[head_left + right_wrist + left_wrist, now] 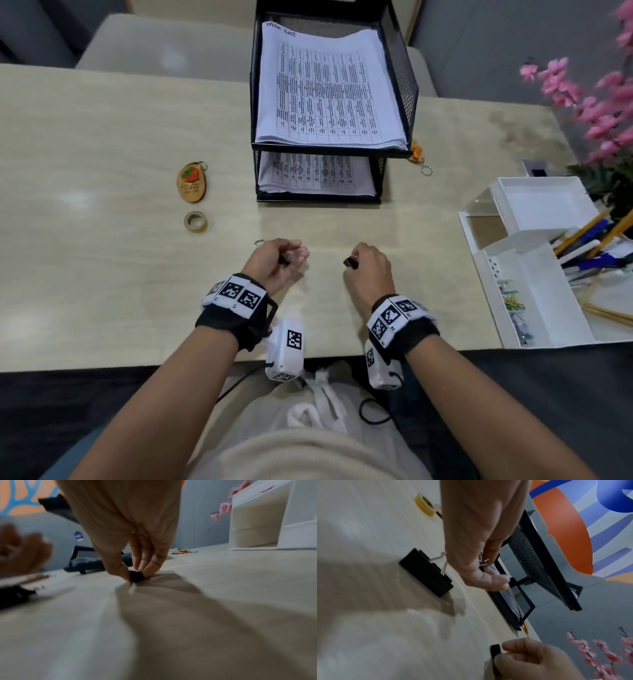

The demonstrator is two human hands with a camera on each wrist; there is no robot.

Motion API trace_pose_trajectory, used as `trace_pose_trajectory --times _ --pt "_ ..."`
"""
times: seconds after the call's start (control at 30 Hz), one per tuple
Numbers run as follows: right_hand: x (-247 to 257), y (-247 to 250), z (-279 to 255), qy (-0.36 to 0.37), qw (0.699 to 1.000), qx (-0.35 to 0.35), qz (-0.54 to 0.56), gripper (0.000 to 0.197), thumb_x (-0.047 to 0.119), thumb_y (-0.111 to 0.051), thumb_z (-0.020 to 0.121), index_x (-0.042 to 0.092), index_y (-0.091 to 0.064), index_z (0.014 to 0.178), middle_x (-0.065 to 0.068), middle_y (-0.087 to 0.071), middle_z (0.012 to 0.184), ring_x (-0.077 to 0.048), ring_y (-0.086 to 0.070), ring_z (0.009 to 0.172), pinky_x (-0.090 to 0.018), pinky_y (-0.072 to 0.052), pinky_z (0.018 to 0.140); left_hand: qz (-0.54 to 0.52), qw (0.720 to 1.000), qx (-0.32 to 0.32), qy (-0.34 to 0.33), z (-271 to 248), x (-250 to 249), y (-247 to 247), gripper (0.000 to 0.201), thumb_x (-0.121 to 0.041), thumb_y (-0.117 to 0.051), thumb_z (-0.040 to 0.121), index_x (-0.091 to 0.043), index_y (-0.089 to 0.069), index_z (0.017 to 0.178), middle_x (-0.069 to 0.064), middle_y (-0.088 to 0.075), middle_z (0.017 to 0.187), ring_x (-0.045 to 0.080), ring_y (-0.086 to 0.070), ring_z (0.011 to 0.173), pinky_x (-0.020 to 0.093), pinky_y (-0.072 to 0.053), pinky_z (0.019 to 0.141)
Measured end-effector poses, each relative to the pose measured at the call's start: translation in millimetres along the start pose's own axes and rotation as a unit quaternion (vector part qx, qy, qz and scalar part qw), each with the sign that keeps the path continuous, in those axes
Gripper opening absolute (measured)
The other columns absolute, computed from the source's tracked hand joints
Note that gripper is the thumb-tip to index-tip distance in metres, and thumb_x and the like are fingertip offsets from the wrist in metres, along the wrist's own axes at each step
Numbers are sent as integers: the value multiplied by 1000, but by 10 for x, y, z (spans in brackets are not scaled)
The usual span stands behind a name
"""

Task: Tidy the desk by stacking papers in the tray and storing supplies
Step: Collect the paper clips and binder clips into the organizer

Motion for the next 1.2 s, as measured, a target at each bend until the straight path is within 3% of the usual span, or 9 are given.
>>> trace_pose_trajectory --times 0.17,0.27,0.4,0.53,0.67,0.77,1.0,1.1,1.2 --pt "745 65 -112 84 975 42 202 30 4 -66 77 11 -59 106 -3 -57 91 -12 -51 77 -9 -42 59 -33 999 26 10 -43 -86 48 24 -6 -36 96 2 -55 83 12 -56 76 12 -64 52 17 -56 58" --pt "1279 94 -217 174 964 53 193 30 3 -66 76 10 -61 104 -1 -58 85 -11 -51 75 -20 -48 71 -80 995 67 11 -130 -169 33 37 -18 -26 100 1 -51 81 12 -65 67 14 -63 53 20 -54 55" --pt "1463 19 -187 167 953 52 246 22 4 -63 79 8 -64 100 -3 -60 82 -13 -54 73 -25 -50 75 -58 997 45 6 -148 -303 259 40 -27 -27 100 0 -51 81 8 -65 51 13 -63 41 18 -54 46" --pt "1184 -149 -10 60 976 8 211 16 9 -56 84 4 -62 98 -5 -60 87 -20 -57 84 -37 -51 86 0 999 -45 -10 -53 -413 666 34 -23 -38 97 -7 -46 68 2 -51 41 5 -46 28 10 -37 32" --pt "1137 -678 -125 28 991 133 20 49 30 -65 80 3 -48 117 -13 -50 122 -30 -45 114 -41 -45 93 24 997 -71 -11 10 -458 877 33 -25 -40 98 -13 -42 67 -3 -44 38 3 -37 23 7 -26 27" --pt "1190 -837 -216 40 988 150 -25 54 21 -67 79 1 -41 122 -16 -43 129 -34 -39 120 -39 -40 95 48 997 -66 -3 28 -441 898 32 -25 -39 99 -13 -42 69 0 -42 48 3 -37 24 6 -26 28" --pt "545 -546 -240 -51 987 145 45 15 8 -59 80 11 -45 79 -16 -54 101 -29 -49 84 -30 -39 68 120 992 -22 21 101 -192 493 36 -25 -31 101 -14 -36 67 -4 -38 34 5 -29 22 4 -19 29" --pt "14 -114 -200 -97 984 73 127 14 8 -56 82 7 -51 69 -12 -56 85 -30 -55 84 -36 -49 72 146 989 -13 8 99 -3 106 34 -24 -29 102 -14 -34 70 -5 -36 30 4 -27 20 6 -16 26" --pt "-512 575 -186 -106 977 -40 182 18 8 -56 86 6 -57 68 -6 -56 70 -24 -54 73 -26 -43 63 204 979 16 -4 86 255 -459 36 -25 -30 102 -16 -32 67 -7 -30 28 4 -22 20 7 -14 26"
Point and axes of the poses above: each hand's wrist, its own z-axis towards the middle knuckle, its own y-axis out of the back of the hand, x = y × z, the point moved 10 cm from there along z, towards the middle knuckle
